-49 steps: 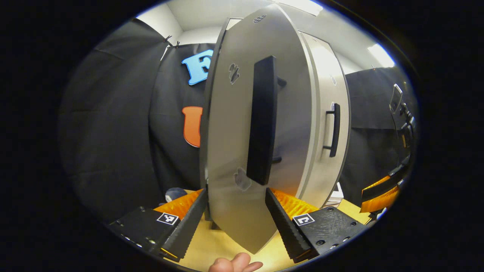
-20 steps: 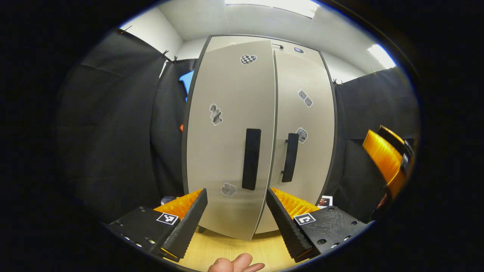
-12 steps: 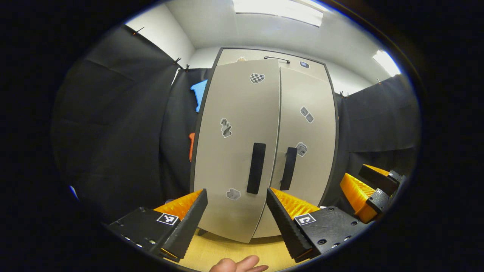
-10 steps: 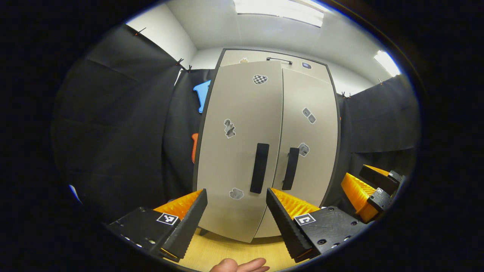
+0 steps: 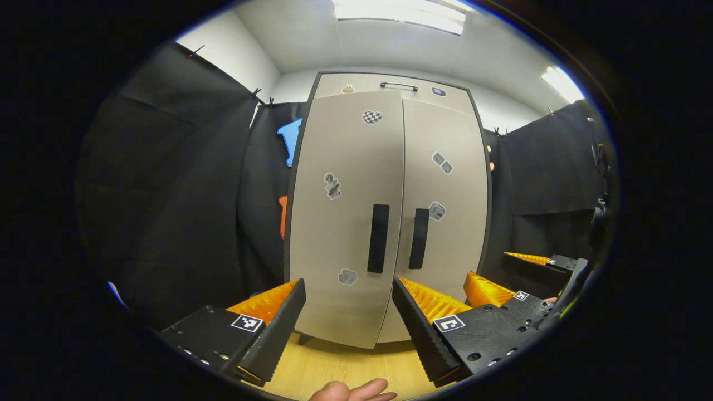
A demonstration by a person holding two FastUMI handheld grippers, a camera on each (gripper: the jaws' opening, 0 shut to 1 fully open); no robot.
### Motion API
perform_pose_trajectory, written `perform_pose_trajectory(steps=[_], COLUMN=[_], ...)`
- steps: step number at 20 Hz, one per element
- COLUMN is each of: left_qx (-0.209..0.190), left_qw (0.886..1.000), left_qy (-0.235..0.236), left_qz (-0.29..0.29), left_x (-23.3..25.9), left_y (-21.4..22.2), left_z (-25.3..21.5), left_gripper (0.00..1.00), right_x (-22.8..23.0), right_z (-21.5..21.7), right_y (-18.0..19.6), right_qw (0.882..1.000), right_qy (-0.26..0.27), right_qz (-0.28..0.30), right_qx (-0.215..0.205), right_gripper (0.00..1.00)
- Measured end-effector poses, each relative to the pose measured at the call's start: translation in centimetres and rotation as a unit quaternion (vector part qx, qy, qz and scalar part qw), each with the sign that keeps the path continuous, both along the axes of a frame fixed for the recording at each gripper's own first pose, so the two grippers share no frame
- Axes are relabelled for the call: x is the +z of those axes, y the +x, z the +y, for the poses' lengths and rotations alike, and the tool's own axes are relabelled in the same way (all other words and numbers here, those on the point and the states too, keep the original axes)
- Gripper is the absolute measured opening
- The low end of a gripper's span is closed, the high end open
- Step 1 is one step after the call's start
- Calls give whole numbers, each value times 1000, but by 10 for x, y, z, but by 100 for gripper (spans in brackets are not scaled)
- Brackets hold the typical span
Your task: Grab one shoe with the right hand and put it into the shoe cabinet, grab the other shoe with the left hand and put it into the shoe cabinet; then close the right door with the right hand and the left door with the left hand.
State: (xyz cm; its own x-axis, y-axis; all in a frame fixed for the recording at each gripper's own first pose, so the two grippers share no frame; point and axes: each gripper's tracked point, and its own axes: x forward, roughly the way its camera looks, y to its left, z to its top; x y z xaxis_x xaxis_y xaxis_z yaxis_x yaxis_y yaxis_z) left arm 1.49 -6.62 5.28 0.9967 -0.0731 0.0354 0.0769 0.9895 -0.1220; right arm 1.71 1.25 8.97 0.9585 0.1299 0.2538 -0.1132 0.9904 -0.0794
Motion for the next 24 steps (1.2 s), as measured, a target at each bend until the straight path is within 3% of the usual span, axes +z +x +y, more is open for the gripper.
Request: perform_pose_trajectory(steps=[8, 15, 22, 24], left_qx=[11, -19, -55, -57], left_qw=[998, 998, 998, 998], left_qy=[-42, -40, -4, 16], left_qz=[39, 39, 27, 32], left_x=[-16, -33, -64, -81], left_y=[1, -3, 12, 18], left_z=[26, 29, 34, 35], left_gripper=[95, 95, 95, 95], right_x=[-10, -35, -51, -54], right_z=[19, 33, 46, 56], right_y=[-1, -6, -3, -2], right_qw=[999, 995, 993, 993], right_qy=[10, 25, 5, 7], right_qz=[37, 98, 109, 114], right_qx=[15, 1, -50, -42], right_gripper=[99, 99, 100, 99])
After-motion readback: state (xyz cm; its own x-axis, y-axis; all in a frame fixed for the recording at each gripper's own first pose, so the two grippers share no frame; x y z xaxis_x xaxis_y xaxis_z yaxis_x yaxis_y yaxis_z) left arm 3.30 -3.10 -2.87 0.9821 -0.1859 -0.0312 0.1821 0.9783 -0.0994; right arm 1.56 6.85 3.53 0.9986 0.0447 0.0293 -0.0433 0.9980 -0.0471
